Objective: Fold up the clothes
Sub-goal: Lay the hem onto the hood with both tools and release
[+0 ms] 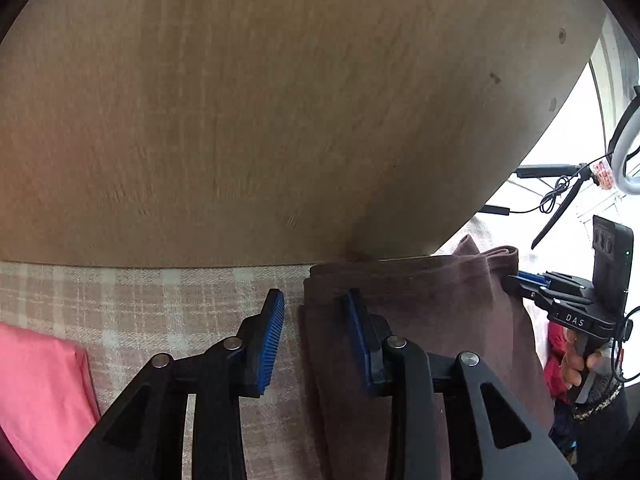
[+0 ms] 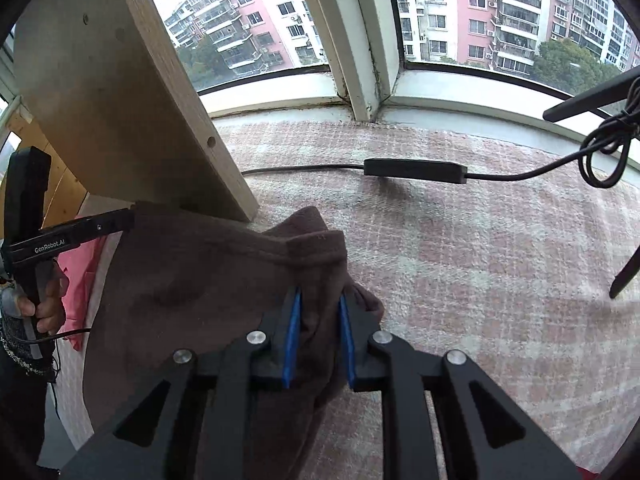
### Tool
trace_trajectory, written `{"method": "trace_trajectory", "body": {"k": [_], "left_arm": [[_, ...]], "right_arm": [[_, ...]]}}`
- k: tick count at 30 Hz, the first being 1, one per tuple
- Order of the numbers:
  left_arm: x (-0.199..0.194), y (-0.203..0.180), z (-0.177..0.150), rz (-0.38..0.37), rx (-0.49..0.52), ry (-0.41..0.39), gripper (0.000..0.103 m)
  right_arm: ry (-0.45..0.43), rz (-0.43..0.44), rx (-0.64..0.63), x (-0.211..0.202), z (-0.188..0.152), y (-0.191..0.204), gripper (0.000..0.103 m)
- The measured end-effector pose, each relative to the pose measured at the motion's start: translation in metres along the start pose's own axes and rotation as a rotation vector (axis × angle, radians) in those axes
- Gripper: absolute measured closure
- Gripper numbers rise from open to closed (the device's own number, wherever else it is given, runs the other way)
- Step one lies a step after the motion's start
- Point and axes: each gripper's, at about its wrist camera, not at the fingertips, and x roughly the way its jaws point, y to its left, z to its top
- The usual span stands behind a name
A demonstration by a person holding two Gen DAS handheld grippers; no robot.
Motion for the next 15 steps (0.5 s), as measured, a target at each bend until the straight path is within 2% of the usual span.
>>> {"method": "trace_trajectory", "body": {"k": [3,5,6,7,9,12,15], "left_arm": [[-0.010,-0.001,-0.009,-0.039,0.014,0.005,0.068],[-0.013,0.000,-0.014,-0.069,0.020,0.019,0.056],[-0.013,0.001,-0.016,-0.081,0.026,0.028,0.049],[-0.013,0.001,-0.019,-0.093,0.033,0.036,0.045],[-0.004,0.002,-0.019,-0.109,0.023,0.066,0.045],[0.018,0.000,-0.015,-0.149,0.004,0.124,0.045],[0.033,-0.011,-0.010,-0.159,0.033,0.142,0.044]], "right_arm": [[-0.045,-0.018,-0.001,-0.024,-0.006,0.006,0.073],[-0.073,0.009,0.030,-0.038,-0.009,0.001,0.050],[-0.067,0.040,0.053,-0.038,-0.009,-0.004,0.045],[-0.050,0.071,0.077,-0.036,-0.008,-0.008,0.043],[-0.009,0.113,0.115,-0.026,-0.007,-0.015,0.043],[0.066,0.097,0.113,0.002,-0.003,-0.014,0.043],[0.109,0.139,0.105,0.024,-0.003,-0.012,0.043]]}}
